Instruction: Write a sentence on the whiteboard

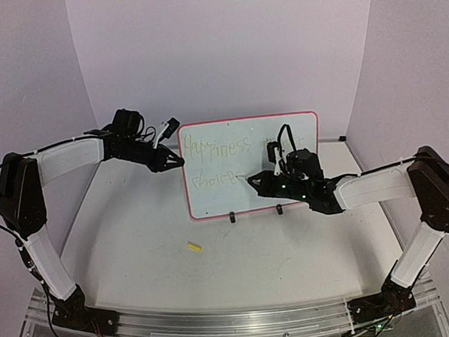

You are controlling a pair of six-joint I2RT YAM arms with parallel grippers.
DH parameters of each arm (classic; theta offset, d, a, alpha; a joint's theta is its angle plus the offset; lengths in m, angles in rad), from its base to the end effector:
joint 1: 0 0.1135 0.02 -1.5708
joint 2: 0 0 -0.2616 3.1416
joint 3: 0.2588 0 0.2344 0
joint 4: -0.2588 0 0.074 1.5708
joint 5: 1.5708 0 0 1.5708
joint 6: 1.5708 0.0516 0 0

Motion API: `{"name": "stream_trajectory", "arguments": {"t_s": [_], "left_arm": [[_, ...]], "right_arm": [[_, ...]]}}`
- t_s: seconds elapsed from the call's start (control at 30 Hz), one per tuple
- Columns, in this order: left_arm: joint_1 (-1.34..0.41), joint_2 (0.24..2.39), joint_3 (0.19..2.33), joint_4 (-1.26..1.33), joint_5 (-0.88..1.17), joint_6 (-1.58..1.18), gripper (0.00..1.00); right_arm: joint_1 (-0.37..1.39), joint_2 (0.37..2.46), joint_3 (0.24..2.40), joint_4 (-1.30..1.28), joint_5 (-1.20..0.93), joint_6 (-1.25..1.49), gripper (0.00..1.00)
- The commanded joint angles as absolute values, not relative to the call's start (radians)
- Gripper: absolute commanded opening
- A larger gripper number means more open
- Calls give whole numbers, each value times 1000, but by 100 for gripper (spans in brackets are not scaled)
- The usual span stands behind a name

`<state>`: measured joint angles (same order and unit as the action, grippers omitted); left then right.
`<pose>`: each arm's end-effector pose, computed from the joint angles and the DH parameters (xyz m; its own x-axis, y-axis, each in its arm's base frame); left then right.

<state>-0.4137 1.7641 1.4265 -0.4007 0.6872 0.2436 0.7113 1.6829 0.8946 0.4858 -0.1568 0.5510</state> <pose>0.3423 -0.1860 0.2751 -0.4195 0.3878 -0.8208 0.8672 0.4386 -0.2360 0.2757 0.2482 0.2178 -0.5890 0.1751 -0.7890 -0.5274 0.6564 0.5394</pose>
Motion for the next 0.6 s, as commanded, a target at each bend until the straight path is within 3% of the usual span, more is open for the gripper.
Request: {"name": "stream_trajectory", "arguments": {"t_s": [0.0,0.57], "left_arm": [[-426,1720,1436,-390,702,273,0],[-426,1719,1436,-390,704,272,0]], "right_arm": [[701,1664,878,494,-97,557,0],[701,1633,850,439,-44,549,0]]}}
